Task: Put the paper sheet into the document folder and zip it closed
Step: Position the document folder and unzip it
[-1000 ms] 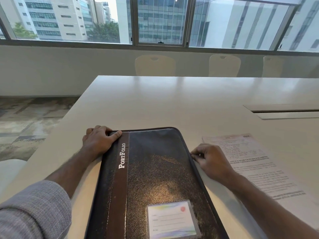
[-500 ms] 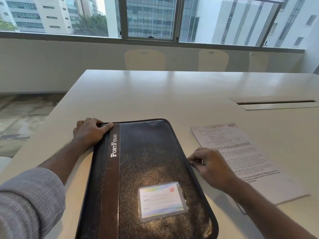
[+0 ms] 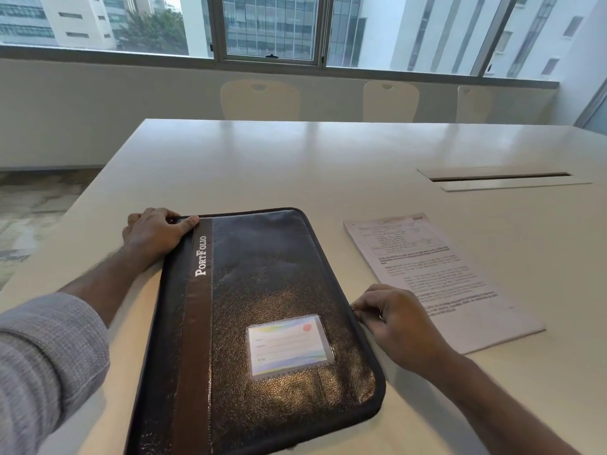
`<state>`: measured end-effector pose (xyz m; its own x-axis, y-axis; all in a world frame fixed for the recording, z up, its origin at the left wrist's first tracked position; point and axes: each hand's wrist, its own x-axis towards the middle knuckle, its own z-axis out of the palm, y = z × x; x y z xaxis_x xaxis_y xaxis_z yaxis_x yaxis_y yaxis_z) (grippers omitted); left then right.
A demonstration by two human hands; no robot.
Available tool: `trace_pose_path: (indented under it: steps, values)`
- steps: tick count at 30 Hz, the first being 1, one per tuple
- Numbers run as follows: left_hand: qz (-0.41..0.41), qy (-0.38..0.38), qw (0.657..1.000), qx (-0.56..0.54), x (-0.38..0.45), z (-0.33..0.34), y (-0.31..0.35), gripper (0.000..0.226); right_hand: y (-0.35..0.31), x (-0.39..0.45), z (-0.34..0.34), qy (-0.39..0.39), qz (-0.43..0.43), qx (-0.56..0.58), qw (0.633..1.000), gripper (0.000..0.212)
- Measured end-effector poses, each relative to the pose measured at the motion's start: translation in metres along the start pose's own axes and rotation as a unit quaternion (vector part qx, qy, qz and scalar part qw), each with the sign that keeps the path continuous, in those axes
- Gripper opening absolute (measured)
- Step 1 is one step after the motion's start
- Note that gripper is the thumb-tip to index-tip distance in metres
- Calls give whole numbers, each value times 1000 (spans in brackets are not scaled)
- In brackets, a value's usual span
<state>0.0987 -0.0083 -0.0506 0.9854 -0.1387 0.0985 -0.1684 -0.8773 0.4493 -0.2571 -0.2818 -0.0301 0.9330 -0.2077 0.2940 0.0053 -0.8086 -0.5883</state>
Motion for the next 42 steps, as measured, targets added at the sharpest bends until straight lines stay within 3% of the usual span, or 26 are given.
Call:
trace_pose_path:
  steps: [3,6,11,17,22,30,42]
  values:
    - [-2,19,999,-38,-10,-1,5,61,-3,-2,2,13,8,-10,1000,17]
    - [26,11,998,-60,-37,-6,17,68,-4,-1,4,16,17,-16,1000,15]
    - [120,-88,988,44,-135,-27,41,77,-4,0,3,22,16,-19,999,12]
    - [269,-196,936,114,-266,-43,42,109,-4,1,3,21,12,-20,999,11]
    - [272,-192,928,164,-282,-48,42,131,-6,0,1,19,2,-21,1000,11]
    - [269,-134,944,139,-286,-41,42,137,-4,-19,-1,19,-4,-19,1000,14]
    - [255,-123,950,131,-279,-37,49,138,-9,-59,-11,10,16,1,1000,15]
